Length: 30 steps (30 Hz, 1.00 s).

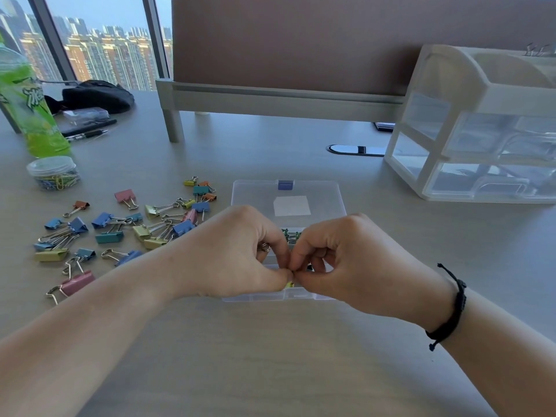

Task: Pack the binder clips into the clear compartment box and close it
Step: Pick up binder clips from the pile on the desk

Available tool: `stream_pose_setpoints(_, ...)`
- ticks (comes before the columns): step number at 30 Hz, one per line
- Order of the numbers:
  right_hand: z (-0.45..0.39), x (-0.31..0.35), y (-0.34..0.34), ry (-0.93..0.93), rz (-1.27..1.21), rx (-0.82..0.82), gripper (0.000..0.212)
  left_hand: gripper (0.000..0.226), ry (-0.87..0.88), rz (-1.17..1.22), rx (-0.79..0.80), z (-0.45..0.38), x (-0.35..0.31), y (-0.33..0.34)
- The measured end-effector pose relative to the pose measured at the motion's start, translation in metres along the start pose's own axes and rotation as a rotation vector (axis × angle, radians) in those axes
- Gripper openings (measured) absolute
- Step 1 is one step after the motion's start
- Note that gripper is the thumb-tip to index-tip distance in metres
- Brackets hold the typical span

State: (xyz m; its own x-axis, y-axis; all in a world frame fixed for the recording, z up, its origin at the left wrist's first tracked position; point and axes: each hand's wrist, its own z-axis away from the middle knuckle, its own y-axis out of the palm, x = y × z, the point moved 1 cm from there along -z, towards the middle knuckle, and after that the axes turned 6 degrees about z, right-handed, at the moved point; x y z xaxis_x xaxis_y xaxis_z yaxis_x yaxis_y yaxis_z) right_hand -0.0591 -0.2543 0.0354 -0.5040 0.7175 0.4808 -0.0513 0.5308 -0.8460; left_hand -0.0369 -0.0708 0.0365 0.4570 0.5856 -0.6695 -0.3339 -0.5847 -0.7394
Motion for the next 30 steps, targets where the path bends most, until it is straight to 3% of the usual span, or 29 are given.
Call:
stream_pose_setpoints(11,-0.007,0.001,0.001,0.168,0.035,0.002,0.023,0.004,-0.041,-0.046,-0.046,-0.001,-0.002,0.006)
stream_pose_setpoints(19,-0.011,0.002,0.001,0.207,0.057,0.042,0.024,0.01,-0.041,0.078,-0.074,-0.003,-0.001,0.005)
stream_pose_setpoints(26,-0.008,0.0,-0.01,0.176,-0.073,0.058,0.025,0.022,-0.078,0.455,-0.189,-0.003,-0.006,-0.001)
stream_pose_setpoints(30,-0.008,-0.002,-0.018,0.114,-0.121,-0.143,0.012,0.017,-0.185,0.687,-0.225,-0.005,-0.007,-0.001)
